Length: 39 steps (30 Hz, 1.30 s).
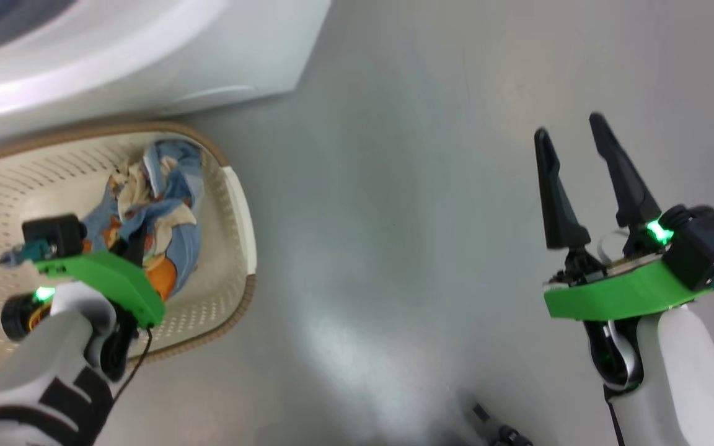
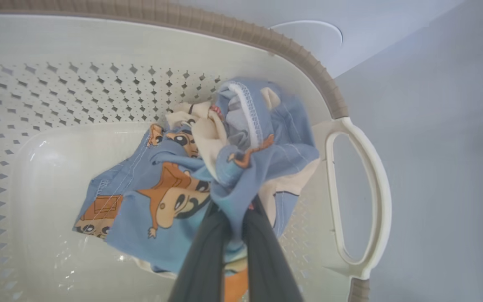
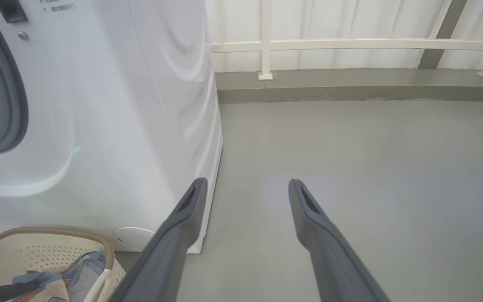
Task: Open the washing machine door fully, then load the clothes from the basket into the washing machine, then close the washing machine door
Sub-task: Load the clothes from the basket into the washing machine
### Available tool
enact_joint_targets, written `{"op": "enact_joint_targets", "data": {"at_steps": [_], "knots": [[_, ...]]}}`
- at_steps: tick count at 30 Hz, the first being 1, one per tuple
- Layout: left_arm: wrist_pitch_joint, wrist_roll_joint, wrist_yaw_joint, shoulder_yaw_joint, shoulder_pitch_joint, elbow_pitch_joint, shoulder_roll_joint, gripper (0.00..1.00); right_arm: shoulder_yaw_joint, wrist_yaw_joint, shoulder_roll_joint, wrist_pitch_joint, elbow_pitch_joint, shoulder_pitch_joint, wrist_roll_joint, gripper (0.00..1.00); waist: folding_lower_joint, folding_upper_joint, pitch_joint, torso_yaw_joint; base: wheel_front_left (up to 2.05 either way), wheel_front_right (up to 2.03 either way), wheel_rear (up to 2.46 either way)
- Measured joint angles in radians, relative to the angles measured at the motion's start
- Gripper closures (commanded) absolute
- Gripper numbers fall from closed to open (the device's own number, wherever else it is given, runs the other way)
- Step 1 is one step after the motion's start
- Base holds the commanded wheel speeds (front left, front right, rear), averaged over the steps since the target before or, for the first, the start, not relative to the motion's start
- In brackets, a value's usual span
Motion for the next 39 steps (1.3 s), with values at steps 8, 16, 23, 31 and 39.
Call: {"op": "enact_joint_targets", "data": {"at_steps": [8, 16, 23, 31, 39], "knots": [[0.000, 0.180, 0.000, 0.221, 0.150, -0.081, -0.005, 1.00, 0.000, 0.000, -0.034, 0.000, 0.031, 0.081, 0.000, 0.00, 0.0000, 0.0000, -0.118, 0.048, 0.00, 0.00, 0.00], [0.000, 0.369, 0.000, 0.418, 0.269, -0.195, -0.037, 1.00, 0.001, 0.000, -0.050, 0.000, 0.057, 0.154, 0.000, 0.00, 0.0000, 0.0000, -0.240, 0.097, 0.00, 0.00, 0.00], [0.000, 0.509, 0.000, 0.590, 0.384, -0.331, -0.063, 1.00, -0.002, 0.000, -0.065, 0.000, 0.073, 0.200, 0.000, 0.00, 0.0000, 0.0000, -0.339, 0.128, 0.00, 0.00, 0.00], [0.000, 0.628, 0.000, 0.728, 0.509, -0.515, -0.095, 1.00, -0.023, 0.000, -0.080, 0.000, 0.076, 0.265, 0.000, 0.00, 0.0000, 0.0000, -0.427, 0.164, 0.00, 0.00, 0.00], [-0.001, 0.725, 0.000, 0.852, 0.658, -0.724, -0.133, 1.00, -0.037, 0.000, -0.096, 0.000, 0.072, 0.292, 0.000, 0.00, 0.0001, 0.0000, -0.474, 0.201, 0.00, 0.00, 0.00]]}}
